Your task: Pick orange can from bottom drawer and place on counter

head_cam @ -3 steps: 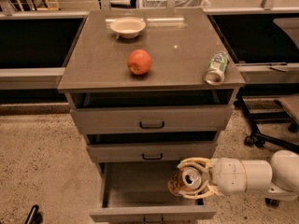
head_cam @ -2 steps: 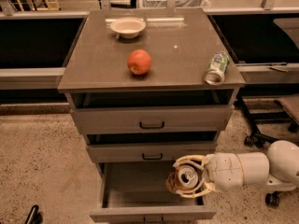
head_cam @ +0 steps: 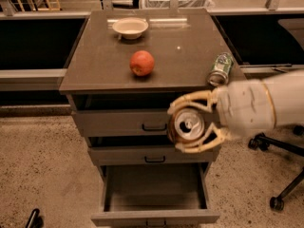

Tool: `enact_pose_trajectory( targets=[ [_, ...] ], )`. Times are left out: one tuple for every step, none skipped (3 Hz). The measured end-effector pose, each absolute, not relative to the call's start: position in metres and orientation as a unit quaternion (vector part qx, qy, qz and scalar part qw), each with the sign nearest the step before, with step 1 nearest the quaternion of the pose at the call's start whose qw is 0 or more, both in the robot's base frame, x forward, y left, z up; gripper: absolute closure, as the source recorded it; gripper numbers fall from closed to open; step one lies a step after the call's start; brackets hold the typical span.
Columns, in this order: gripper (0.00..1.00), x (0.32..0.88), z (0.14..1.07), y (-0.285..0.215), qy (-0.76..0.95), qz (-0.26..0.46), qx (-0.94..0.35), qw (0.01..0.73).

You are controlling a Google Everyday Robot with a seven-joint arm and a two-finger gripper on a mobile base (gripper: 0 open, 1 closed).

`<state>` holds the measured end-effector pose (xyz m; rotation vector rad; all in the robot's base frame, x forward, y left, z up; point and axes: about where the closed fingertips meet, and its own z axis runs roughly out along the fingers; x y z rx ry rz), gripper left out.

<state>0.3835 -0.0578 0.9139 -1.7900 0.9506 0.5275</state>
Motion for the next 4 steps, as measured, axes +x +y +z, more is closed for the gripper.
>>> enact_pose_trajectory(
  targets=[
    [1.00,0.397,0.953,-0.070,0.416,0.201,-0.777,0.428],
    [1.00,0.408,0.961,-0.087,0.440,0.210,-0.777,0.398],
    [1.00,0.407,0.961,-0.086,0.439,0.211,-0.777,0.398],
    [1.00,0.429,0.960,-0.071,0.467,0.201,-0.765,0.396]
  ],
)
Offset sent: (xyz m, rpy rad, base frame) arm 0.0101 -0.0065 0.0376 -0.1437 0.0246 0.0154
